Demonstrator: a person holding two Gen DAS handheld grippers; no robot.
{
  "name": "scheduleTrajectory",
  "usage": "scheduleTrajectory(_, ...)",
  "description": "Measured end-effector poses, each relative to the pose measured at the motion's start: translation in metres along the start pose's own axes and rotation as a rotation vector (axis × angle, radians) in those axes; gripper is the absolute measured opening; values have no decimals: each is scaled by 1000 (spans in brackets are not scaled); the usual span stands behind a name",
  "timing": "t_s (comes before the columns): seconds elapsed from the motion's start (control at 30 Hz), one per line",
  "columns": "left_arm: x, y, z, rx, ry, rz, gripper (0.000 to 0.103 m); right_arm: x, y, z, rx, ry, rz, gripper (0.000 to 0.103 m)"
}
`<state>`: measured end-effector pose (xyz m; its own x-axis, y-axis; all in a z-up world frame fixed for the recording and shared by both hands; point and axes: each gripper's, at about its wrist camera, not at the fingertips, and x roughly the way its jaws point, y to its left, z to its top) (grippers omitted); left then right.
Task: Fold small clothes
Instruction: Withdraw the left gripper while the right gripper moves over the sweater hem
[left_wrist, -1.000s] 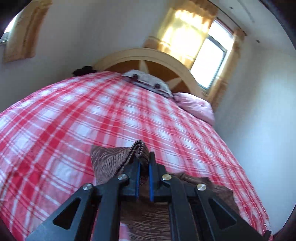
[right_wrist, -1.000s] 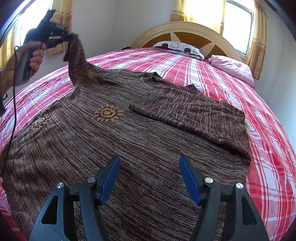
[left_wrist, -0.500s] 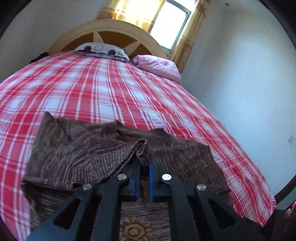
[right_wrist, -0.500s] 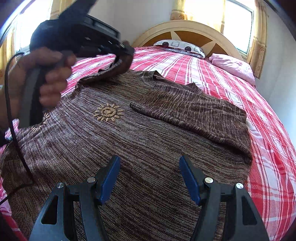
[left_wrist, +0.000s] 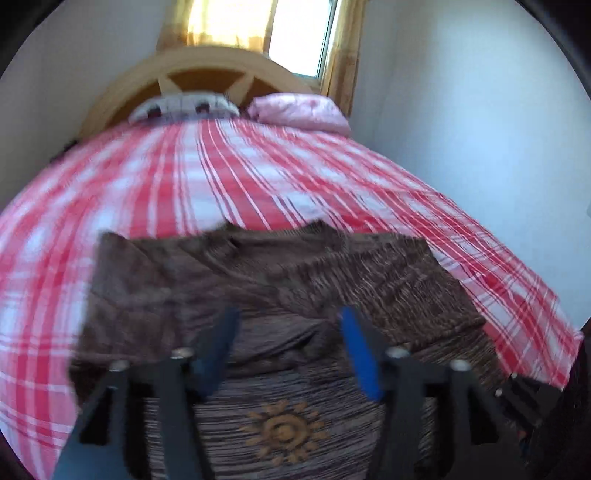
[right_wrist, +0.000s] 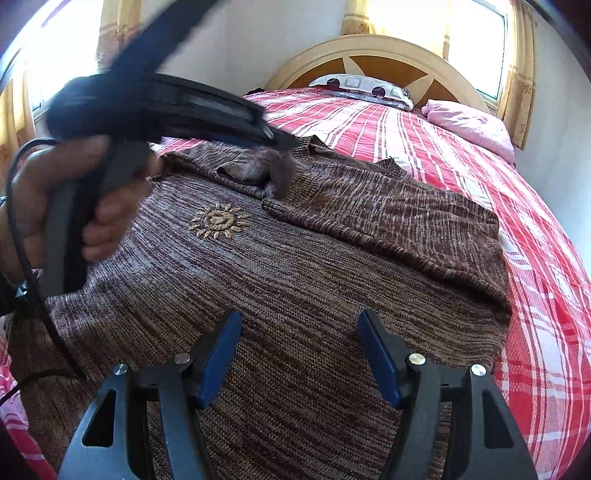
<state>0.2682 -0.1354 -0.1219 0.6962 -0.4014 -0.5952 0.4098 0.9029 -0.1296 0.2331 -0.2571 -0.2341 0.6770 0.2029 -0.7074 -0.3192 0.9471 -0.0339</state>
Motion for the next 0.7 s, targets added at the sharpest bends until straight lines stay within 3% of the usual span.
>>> scheduleTrajectory(0.1,-27,24,-1,40,-88,162,100,-1,-1,0,4,-4,17,67)
scheduleTrajectory(0.17,-31,53,-4,60,-79,366,100,-6,-1,0,12,-23,20,67)
scheduleTrajectory(0.27,-23,99,-10,40,-14,555,100,-17,1,3,6,-29,17,67)
scheduleTrajectory(0.4,3,141,-23,-58,108,560,100,-26,17,33,-39,-9,-25,67)
scheduleTrajectory(0.47,17,144,-31,-68,170,527,100,-22,25,60,-35,-2,9,67)
scheduleTrajectory(0.7,17,136,-37,-44,150,505,102,53,63,128,-50,66,31,67)
